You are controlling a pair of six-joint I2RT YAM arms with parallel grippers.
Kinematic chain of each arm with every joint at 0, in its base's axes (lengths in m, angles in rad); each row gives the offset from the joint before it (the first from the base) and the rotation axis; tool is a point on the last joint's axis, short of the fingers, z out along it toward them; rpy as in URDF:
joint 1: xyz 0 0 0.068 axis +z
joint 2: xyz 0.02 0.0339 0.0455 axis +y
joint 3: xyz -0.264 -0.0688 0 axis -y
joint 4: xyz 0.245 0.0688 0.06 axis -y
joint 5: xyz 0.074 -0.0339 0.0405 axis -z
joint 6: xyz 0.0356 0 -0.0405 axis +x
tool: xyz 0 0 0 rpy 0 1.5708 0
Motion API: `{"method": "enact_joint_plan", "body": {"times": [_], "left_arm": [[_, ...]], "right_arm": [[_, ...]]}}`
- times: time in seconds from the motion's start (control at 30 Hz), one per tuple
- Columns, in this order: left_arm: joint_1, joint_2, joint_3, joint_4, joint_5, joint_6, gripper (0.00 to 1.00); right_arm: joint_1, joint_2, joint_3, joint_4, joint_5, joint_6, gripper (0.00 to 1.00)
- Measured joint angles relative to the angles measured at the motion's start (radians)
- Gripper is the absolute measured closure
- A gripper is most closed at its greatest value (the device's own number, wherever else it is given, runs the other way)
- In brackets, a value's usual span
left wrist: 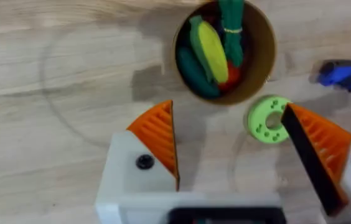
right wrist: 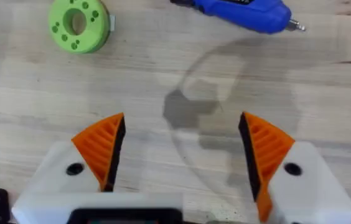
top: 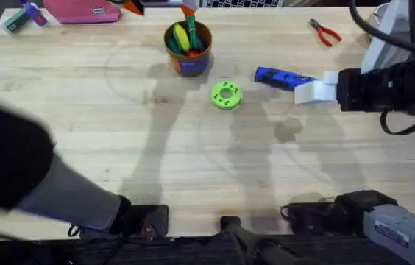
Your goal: Pick up the gripper from the table and insert it into the empty holder that is missing its gripper. Then pick up a screw, insert it into the mounting hole, and use the screwdriver to tighten it. Finally, clean up the table by picking up the vegetable and placing it into the bucket.
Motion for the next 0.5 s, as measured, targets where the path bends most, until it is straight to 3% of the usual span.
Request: {"method": "enact_joint_plan", "body": {"times": [0.17,0.5], "left_arm": [[0.0,-0.183,-0.108,-0.006,-0.023,0.021,0.015],[0.0,-0.695,-0.633,0.02,-0.077,0.002,0.014]], "right_arm": [[0.0,0.0,0.0,-0.01,0.0,0.0,0.007],[0.0,0.0,0.0,-0.011,0.0,0.0,0.007]]}}
